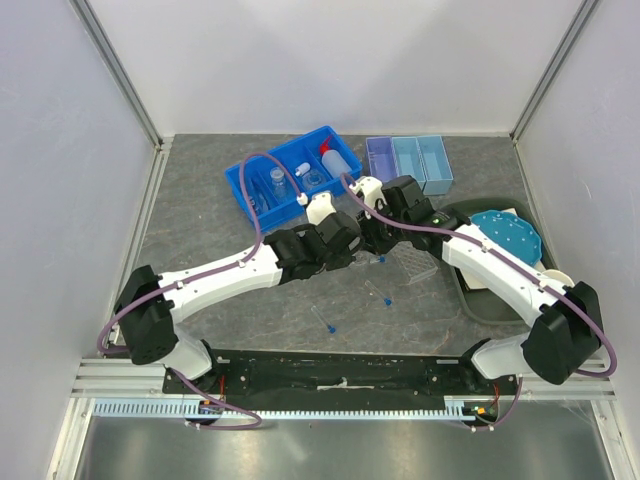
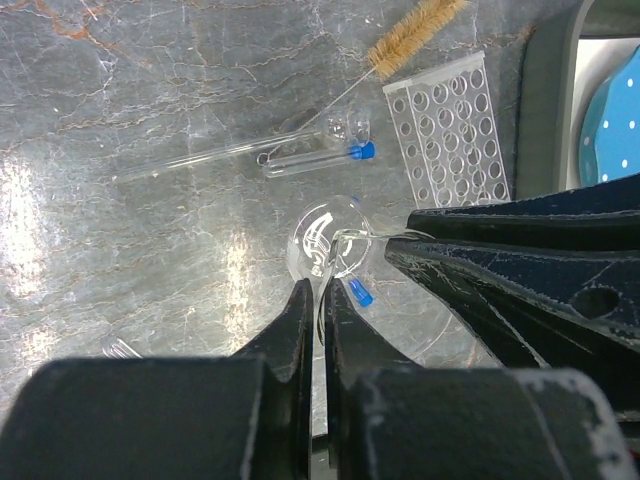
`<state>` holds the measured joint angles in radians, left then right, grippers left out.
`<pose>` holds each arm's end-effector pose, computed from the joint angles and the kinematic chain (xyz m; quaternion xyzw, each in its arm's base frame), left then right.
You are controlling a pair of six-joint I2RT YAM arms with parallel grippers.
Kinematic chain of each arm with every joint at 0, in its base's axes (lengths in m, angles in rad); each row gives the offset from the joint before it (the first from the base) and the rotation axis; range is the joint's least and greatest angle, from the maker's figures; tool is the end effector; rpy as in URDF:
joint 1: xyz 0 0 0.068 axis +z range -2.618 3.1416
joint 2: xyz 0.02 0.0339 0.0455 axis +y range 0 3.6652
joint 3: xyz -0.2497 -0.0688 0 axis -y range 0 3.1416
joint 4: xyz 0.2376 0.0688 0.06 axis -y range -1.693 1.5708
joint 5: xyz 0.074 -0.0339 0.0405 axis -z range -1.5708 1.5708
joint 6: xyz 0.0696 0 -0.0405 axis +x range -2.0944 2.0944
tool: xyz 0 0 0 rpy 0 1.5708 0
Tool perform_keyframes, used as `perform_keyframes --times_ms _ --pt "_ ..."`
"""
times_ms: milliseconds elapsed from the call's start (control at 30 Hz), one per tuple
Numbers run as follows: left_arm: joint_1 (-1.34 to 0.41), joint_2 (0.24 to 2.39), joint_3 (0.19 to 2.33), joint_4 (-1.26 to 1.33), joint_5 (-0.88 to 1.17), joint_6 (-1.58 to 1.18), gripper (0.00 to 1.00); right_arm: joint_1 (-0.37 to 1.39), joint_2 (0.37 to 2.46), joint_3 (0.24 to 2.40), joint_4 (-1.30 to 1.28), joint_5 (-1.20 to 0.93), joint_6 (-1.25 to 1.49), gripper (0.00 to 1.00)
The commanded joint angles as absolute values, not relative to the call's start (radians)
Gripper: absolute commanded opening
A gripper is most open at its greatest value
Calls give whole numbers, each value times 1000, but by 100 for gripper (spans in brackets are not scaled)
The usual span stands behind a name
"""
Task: Organize the chemistry lab equipment
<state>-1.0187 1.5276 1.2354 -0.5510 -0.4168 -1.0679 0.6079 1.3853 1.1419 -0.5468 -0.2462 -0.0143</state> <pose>0.2052 -0.2795 0.2492 -0.0961 0.9122 -0.2035 0.3423 0.2518 0.1959 0.2593 -0.3254 0.8594 0.2190 0.3279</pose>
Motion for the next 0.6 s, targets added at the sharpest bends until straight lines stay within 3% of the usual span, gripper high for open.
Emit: perform_keyframes --times_ms 0,200,267,333,567 --pt "-1025 1476 1249 -525 -454 -1083 8 606 1390 1183 -537 -232 -17 8" --pt "-1026 1387 1161 -413 -430 -1034 18 603 1394 1181 -535 -264 -20 5" --pt "-1023 1352 1138 -349 -417 -993 27 603 1396 1181 -535 -275 -23 5" --pt "-1023 1318 1076 -275 -374 -922 47 594 1394 1184 -537 -302 -23 4" --pt "-1023 1137 885 -28 -304 -760 72 520 1390 1200 -541 -388 -21 2"
